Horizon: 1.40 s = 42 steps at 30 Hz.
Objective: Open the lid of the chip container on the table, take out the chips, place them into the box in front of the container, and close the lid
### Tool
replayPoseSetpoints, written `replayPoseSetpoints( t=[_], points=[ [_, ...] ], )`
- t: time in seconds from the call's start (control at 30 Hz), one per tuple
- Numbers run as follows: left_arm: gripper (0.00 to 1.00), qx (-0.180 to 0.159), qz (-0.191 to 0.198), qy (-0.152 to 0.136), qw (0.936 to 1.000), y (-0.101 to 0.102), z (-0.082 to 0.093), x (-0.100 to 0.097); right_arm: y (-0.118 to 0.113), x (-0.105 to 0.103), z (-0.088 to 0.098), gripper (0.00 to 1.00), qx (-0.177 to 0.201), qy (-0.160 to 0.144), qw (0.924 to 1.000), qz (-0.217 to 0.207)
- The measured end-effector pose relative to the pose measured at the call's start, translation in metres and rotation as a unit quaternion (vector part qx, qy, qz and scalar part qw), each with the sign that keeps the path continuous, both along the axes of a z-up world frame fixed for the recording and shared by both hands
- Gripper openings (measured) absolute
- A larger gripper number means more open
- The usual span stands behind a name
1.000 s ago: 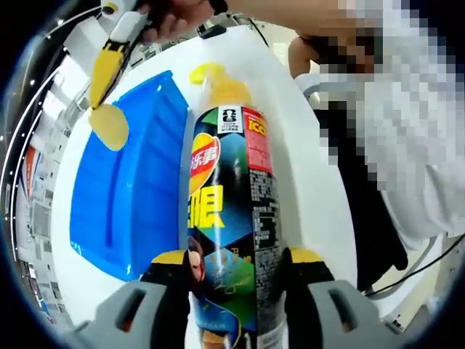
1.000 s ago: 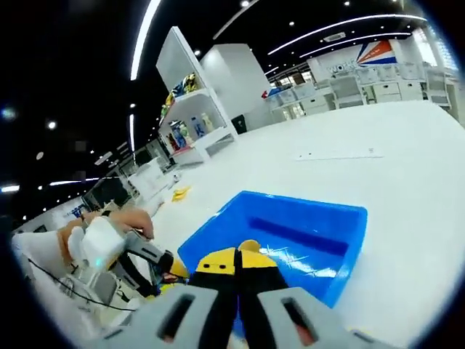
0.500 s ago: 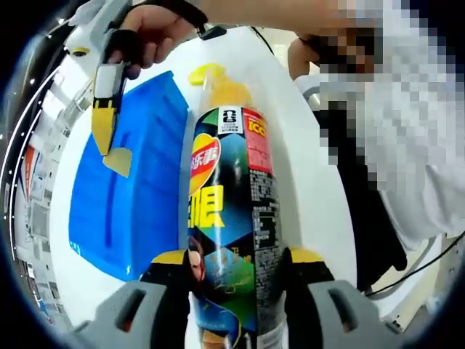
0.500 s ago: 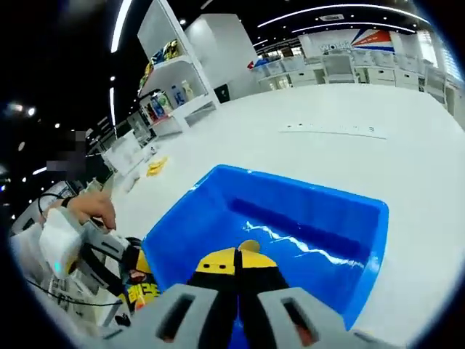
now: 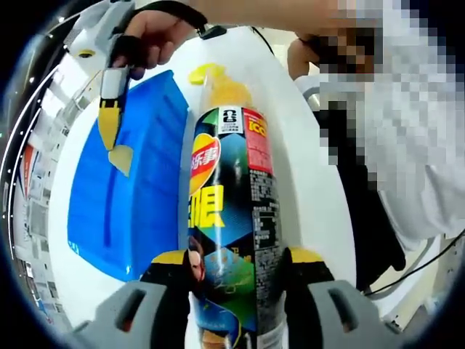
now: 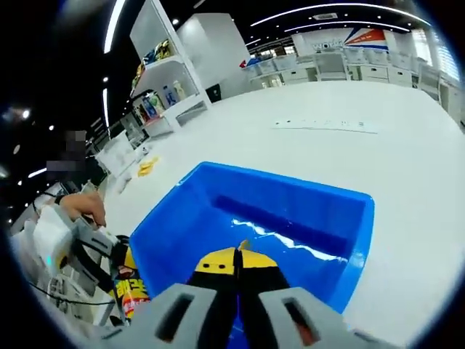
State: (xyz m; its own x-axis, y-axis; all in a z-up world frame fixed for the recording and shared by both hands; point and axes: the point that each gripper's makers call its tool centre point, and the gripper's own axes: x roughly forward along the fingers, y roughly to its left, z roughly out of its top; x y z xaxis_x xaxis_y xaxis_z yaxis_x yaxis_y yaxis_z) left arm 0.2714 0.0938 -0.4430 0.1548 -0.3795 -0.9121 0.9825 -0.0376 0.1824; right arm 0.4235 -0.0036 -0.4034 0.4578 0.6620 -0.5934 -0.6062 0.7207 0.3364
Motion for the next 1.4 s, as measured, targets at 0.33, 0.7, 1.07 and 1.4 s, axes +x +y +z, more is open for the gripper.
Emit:
replayPoseSetpoints(
  t=[0.33,0.7,1.07,1.4],
  points=[
    [0.52,0.0,-0.001,-0.001,1.0,0.0,0.0,-0.001,-0.009,-0.003,0.024,0.12,0.013,-0.064,0.9978,0.007],
    [0.52,0.001,-0.001,0.0,1.0,-0.001,0.0,-0.001,-0.042,-0.043,0.106,0.15,0.109,-0.227,0.9648,0.075],
    [0.52,0.001,0.0,0.001,1.0,-0.001,0.0,0.0,-0.104,-0.097,0.078,0.18,0.105,-0.299,0.9341,0.164],
    [0.52,0.0,-0.001,0.0,1.0,-0.001,0.0,0.0,-0.151,-0.125,0.02,0.17,0.106,-0.281,0.9394,0.165]
  ],
)
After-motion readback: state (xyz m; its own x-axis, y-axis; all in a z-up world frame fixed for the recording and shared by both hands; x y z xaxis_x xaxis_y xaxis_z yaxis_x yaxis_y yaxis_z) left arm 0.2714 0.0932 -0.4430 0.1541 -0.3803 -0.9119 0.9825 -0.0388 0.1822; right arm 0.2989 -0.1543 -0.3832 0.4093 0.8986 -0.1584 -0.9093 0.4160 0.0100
